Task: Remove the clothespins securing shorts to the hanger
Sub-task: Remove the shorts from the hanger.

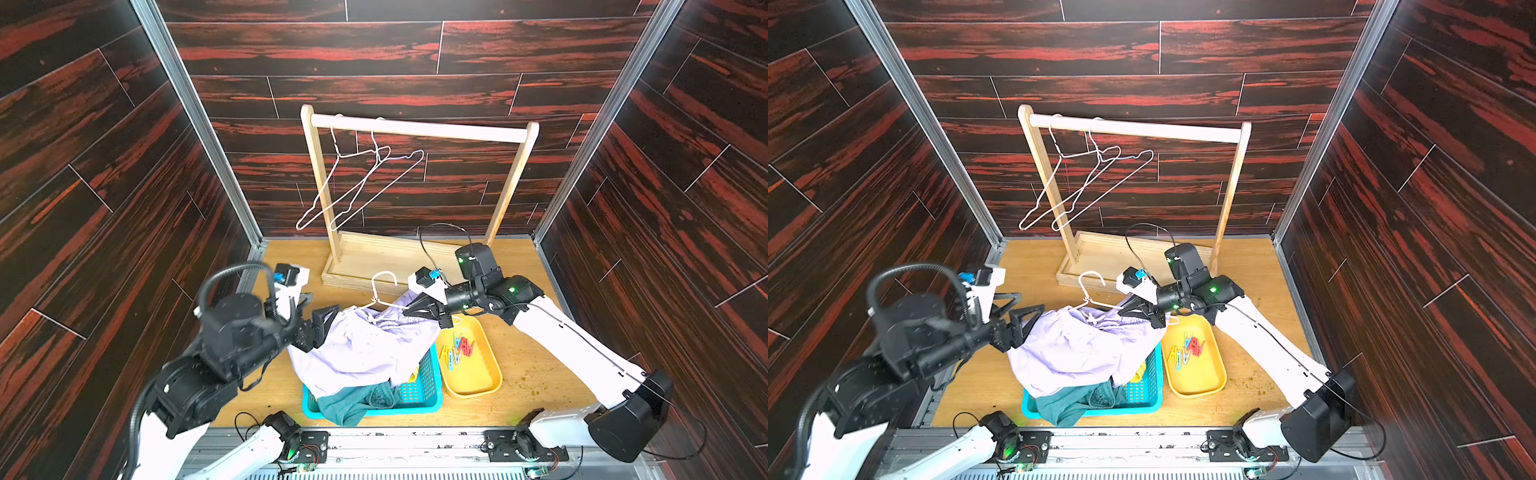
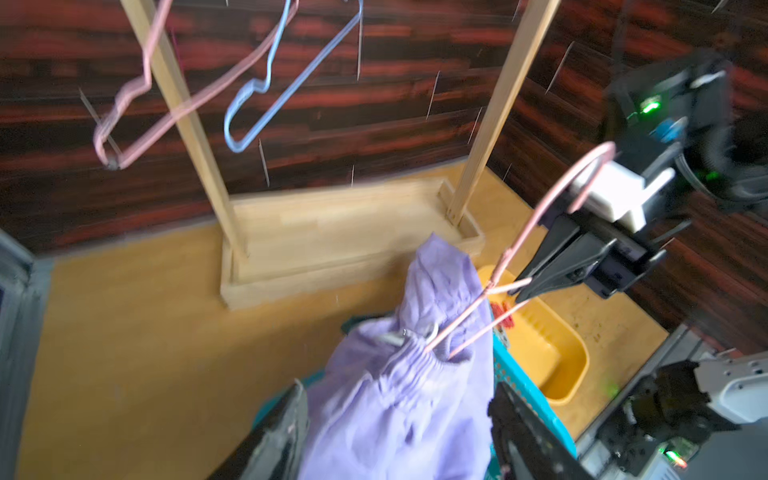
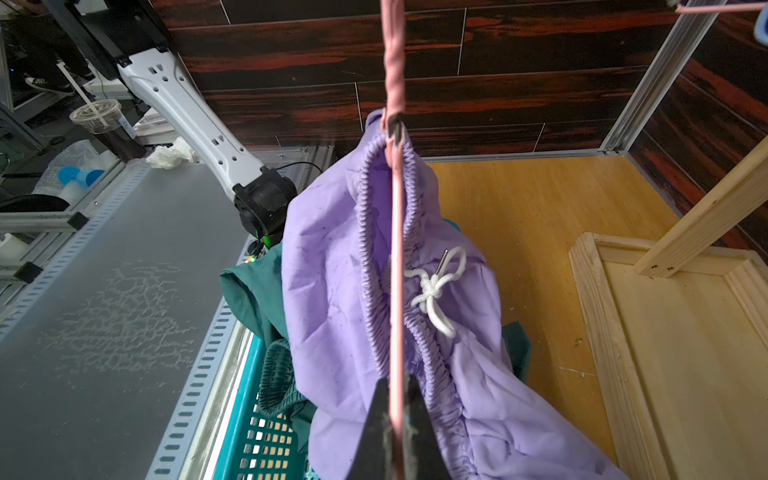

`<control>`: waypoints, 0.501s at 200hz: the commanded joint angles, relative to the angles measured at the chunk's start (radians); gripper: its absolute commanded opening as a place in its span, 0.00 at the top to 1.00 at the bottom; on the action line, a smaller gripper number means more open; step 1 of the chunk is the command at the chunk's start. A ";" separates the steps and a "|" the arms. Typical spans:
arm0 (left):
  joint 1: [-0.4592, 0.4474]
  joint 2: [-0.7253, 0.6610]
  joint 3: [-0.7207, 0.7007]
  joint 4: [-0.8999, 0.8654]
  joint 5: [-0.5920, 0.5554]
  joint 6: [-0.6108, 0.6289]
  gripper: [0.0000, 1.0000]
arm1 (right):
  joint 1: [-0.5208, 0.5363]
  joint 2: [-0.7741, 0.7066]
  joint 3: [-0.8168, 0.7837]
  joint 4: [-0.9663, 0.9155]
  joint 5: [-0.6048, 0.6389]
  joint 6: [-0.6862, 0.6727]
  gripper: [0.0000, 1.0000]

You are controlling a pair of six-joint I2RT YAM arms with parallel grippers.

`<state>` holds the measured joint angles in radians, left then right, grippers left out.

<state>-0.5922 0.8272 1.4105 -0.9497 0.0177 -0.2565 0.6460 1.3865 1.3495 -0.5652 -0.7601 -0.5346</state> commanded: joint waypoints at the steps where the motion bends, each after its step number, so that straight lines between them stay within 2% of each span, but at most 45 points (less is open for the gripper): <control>1: -0.004 0.067 -0.004 -0.205 0.001 -0.247 0.31 | 0.007 -0.041 -0.008 0.033 0.000 0.026 1.00; 44: -0.009 -0.079 -0.105 -0.036 -0.101 -0.457 0.26 | 0.019 -0.039 -0.011 0.039 0.031 0.038 1.00; 83: -0.010 -0.053 -0.155 0.056 -0.020 -0.489 0.25 | 0.028 -0.035 -0.007 0.040 0.059 0.049 1.00; 100: -0.019 -0.045 -0.160 0.070 -0.063 -0.496 0.25 | 0.030 -0.033 -0.003 0.042 0.072 0.057 1.00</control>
<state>-0.5991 0.7464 1.2785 -0.9268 -0.0219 -0.6968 0.6678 1.3857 1.3495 -0.5377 -0.7025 -0.4992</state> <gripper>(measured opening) 0.754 0.059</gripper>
